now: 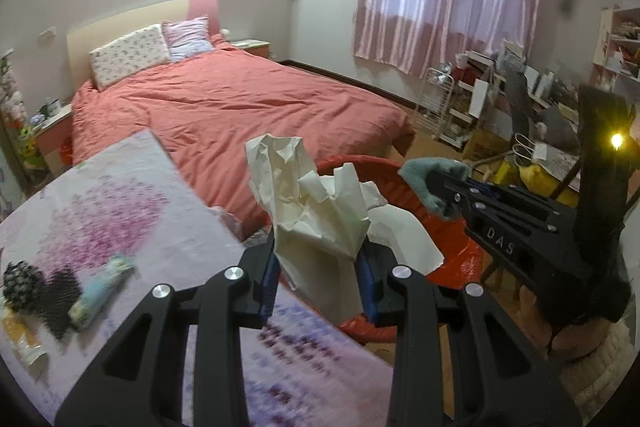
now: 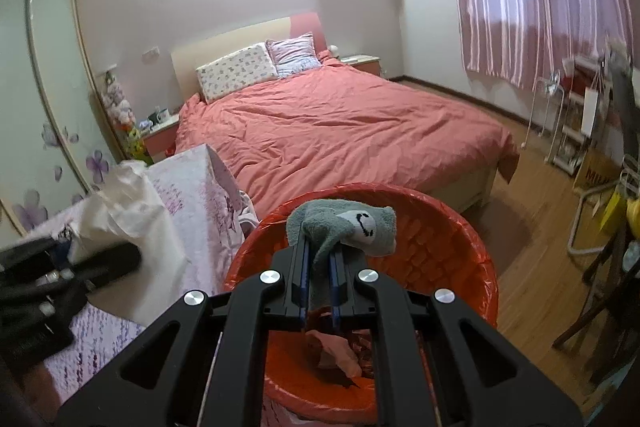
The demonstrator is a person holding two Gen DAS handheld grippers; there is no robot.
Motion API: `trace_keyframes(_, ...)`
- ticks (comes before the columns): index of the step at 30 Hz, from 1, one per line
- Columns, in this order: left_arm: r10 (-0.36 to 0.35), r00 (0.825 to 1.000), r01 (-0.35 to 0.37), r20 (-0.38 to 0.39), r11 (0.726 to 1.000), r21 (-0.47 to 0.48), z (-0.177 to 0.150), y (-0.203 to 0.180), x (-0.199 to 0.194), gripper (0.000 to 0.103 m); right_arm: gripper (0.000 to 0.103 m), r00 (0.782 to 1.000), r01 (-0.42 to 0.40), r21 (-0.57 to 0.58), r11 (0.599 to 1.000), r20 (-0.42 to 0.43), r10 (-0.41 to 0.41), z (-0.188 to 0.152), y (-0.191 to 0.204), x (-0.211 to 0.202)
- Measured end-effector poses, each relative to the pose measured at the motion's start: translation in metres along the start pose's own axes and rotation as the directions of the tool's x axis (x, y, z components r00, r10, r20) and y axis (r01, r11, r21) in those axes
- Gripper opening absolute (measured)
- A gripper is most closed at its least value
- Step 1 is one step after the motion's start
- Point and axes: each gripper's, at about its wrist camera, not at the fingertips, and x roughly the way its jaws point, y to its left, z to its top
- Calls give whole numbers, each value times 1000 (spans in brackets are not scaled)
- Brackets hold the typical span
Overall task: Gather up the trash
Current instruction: 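Carry tissue and smiley cloth over the orange basket and open both tools, then move both tools back over the remaining items on the bed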
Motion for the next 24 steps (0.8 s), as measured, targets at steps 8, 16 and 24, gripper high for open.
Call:
trace_keyframes(8, -2, 998, 3, -62, 1000, 17, -2, -14, 48, 43, 28, 999, -7, 90, 996, -39, 11, 3, -27, 19)
trace_keyframes(16, 17, 996, -18, -86, 1000, -8, -7, -2, 58, 52, 41, 996, -27, 106, 994, -87, 36, -5, -32, 26)
trace_keyframes(24, 42, 997, -42, -59, 999, 4, -9, 4, 43, 53, 41, 997, -22, 94, 995, -73, 29, -1, -25, 16)
